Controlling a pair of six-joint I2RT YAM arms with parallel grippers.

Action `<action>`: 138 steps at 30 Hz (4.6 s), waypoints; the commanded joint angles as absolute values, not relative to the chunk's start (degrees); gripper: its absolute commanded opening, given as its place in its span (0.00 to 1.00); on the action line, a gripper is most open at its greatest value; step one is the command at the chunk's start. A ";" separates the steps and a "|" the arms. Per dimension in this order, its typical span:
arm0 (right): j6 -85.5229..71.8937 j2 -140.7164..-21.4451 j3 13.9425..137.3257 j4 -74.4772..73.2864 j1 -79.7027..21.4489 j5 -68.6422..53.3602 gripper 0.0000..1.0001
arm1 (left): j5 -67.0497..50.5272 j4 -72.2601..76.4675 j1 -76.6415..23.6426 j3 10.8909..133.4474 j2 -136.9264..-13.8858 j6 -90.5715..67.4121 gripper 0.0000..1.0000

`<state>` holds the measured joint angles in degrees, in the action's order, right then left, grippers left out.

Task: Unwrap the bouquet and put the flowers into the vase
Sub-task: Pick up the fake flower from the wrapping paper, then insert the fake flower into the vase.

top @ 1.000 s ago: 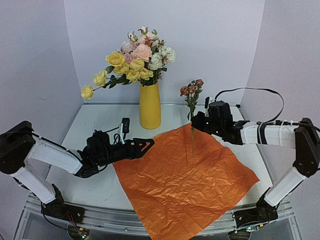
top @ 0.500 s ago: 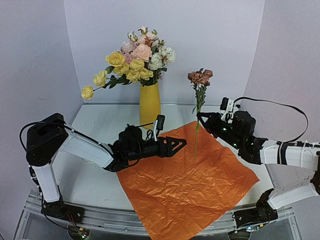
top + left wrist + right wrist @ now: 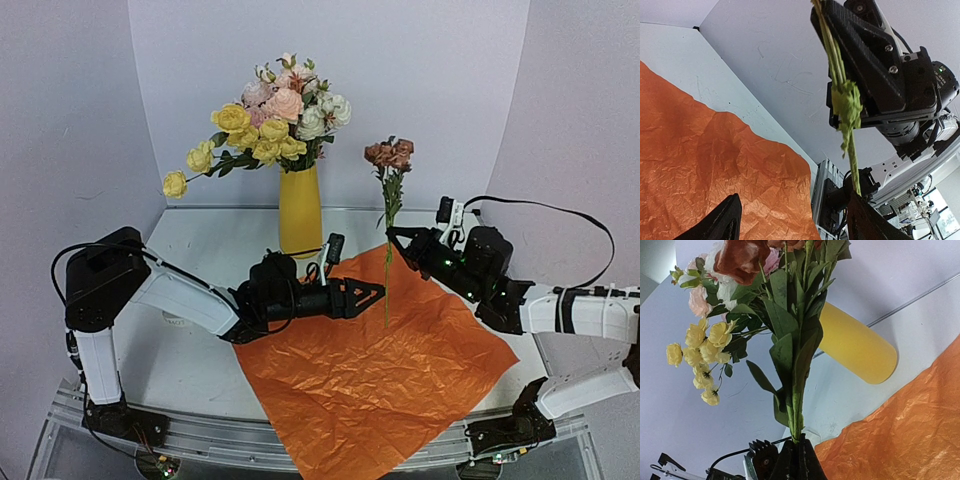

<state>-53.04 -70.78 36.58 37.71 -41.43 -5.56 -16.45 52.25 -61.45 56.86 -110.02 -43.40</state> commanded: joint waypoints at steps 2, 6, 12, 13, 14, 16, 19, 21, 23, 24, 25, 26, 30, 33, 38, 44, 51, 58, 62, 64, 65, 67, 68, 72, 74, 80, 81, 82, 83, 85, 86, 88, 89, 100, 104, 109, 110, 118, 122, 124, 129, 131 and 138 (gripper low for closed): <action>-53.88 -68.59 35.01 41.66 -42.70 -4.08 0.00 | -19.32 52.74 -61.61 60.22 -111.45 -43.88 0.72; -53.02 -68.42 34.64 41.43 -42.80 -3.98 0.00 | -19.68 52.75 -61.70 59.37 -109.85 -44.00 0.73; -52.90 -68.92 34.67 41.42 -42.82 -4.16 0.00 | -20.63 52.75 -61.69 58.54 -107.79 -44.22 0.73; -52.91 -69.09 34.82 41.64 -42.87 -4.47 0.00 | -21.22 52.78 -61.72 58.74 -107.94 -44.41 0.73; -53.14 -69.44 35.05 41.87 -43.04 -4.57 0.00 | -22.15 52.77 -61.77 59.37 -108.44 -44.67 0.71; -53.26 -69.81 35.24 42.22 -43.27 -4.58 0.00 | -23.10 52.76 -61.91 60.09 -109.04 -44.89 0.70; -53.26 -70.25 35.38 42.41 -43.55 -4.52 0.00 | -23.90 52.80 -62.04 60.96 -109.70 -45.12 0.68; -53.26 -70.47 35.46 42.57 -43.72 -4.64 0.00 | -24.71 52.76 -62.07 61.44 -110.07 -45.06 0.65; -53.26 -70.72 35.42 42.82 -43.85 -4.74 0.00 | -25.00 52.67 -62.11 61.77 -110.41 -45.08 0.60; -53.31 -70.87 35.34 42.99 -43.98 -4.74 0.00 | -25.11 52.79 -62.14 61.91 -110.51 -44.93 0.57; -53.34 -71.00 35.33 43.03 -44.02 -4.70 0.00 | -25.32 52.74 -62.14 62.19 -110.60 -44.84 0.54; -53.34 -71.09 35.27 43.15 -44.11 -4.86 0.00 | -25.47 52.72 -62.11 62.33 -110.69 -44.71 0.50; -53.39 -71.43 34.91 43.75 -44.30 -5.15 0.00 | -25.80 52.66 -62.14 62.62 -111.12 -44.24 0.13; -52.77 -71.62 34.76 43.84 -44.30 -5.53 0.23 | -25.64 52.56 -61.98 61.62 -110.82 -42.88 0.00; -50.32 -70.75 36.11 40.62 -44.30 -6.33 0.73 | -26.55 51.63 -61.96 57.68 -107.42 -37.91 0.00; -43.30 -68.95 38.85 35.13 -43.40 -10.68 0.88 | -28.61 45.18 -61.76 54.16 -102.44 -31.94 0.00; -38.58 -69.75 44.86 23.83 -41.57 -14.00 0.73 | -28.60 42.23 -61.79 51.71 -99.45 -29.27 0.00; -38.37 -68.20 45.48 22.35 -41.06 -14.33 0.65 | -28.50 40.41 -61.79 51.04 -98.55 -27.80 0.00; -37.96 -67.96 46.24 20.95 -40.87 -15.23 0.57 | -28.41 39.54 -61.79 51.23 -98.43 -26.98 0.00; -37.77 -67.66 46.32 20.44 -40.81 -15.47 0.53 | -28.26 38.94 -61.79 51.40 -98.40 -26.59 0.00; -37.67 -67.30 46.31 20.21 -40.80 -15.39 0.48 | -28.24 38.61 -61.79 51.48 -98.39 -26.32 0.00; -37.69 -66.82 46.17 19.73 -40.70 -15.13 0.42 | -27.91 38.19 -61.79 51.59 -98.36 -25.92 0.00; -37.56 -66.57 46.07 19.61 -40.69 -15.22 0.40 | -27.78 38.05 -61.79 51.59 -98.35 -25.78 0.00; -37.48 -66.28 46.27 19.22 -40.61 -15.66 0.26 | -27.97 37.57 -61.79 51.90 -98.59 -25.25 0.00; -37.37 -66.06 46.32 19.08 -40.63 -15.69 0.21 | -28.06 37.22 -61.79 52.01 -98.62 -24.70 0.00; -36.80 -64.87 46.47 18.52 -40.56 -15.54 0.11 | -26.26 34.40 -61.74 51.98 -97.34 -20.65 0.00; -36.59 -64.82 46.61 18.35 -40.64 -15.78 0.10 | -26.15 33.47 -61.78 52.18 -97.14 -19.44 0.00; -36.44 -64.79 46.72 18.26 -40.62 -15.84 0.10 | -26.22 33.26 -61.83 52.24 -97.00 -19.17 0.00; -36.29 -64.78 46.81 18.14 -40.62 -16.01 0.09 | -26.16 32.45 -61.81 52.47 -96.85 -18.38 0.00; -35.73 -64.70 47.29 17.70 -40.53 -16.30 0.03 | -25.78 30.46 -61.79 52.94 -96.34 -16.73 0.02; -35.54 -64.69 47.40 17.61 -40.54 -16.34 0.02 | -25.36 30.01 -61.79 53.00 -96.20 -16.30 0.07; -35.09 -64.60 47.67 17.49 -40.56 -15.88 0.00 | -23.40 29.01 -61.79 53.01 -95.66 -15.80 0.28; -34.79 -64.53 47.78 17.53 -40.59 -15.02 0.00 | -21.51 28.77 -61.79 52.81 -94.95 -15.63 0.45; -26.24 -70.22 56.80 30.02 -39.93 7.30 0.00 | 6.78 28.39 -60.84 42.89 -81.11 -17.40 0.82; -25.96 -78.86 65.88 32.15 -35.91 0.83 0.00 | 11.30 28.34 -57.97 38.20 -76.02 -21.03 0.83; -27.09 -86.21 71.30 43.45 -33.67 1.14 0.00 | 11.34 28.27 -52.40 32.08 -69.41 -24.99 0.84; -27.29 -88.53 73.34 45.49 -33.21 1.81 0.00 | 10.24 28.36 -50.23 30.64 -68.06 -26.97 0.84; -27.55 -101.13 88.17 52.83 -31.85 2.88 0.00 | 11.43 27.44 -47.54 27.97 -63.86 -27.01 0.84; -28.00 -105.30 93.22 54.52 -31.73 2.86 0.00 | 11.82 26.61 -46.89 27.77 -63.15 -27.01 0.84; -28.56 -107.28 95.44 55.07 -31.71 1.98 0.00 | 11.74 26.05 -46.63 27.77 -62.89 -26.78 0.84; -29.95 -112.05 100.67 55.55 -31.64 0.44 0.00 | 11.66 25.12 -46.00 27.86 -62.34 -26.29 0.85; -30.96 -114.15 102.47 55.74 -31.71 -1.58 0.00 | 11.55 24.78 -45.81 27.93 -62.09 -26.06 0.85; -29.98 -118.86 105.53 55.62 -32.18 -3.63 0.00 | 11.17 23.67 -45.58 27.86 -60.26 -25.37 0.84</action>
<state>-30.63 -117.32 102.59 53.32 -31.86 -1.39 10.70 24.73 -45.95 27.99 -62.37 -26.74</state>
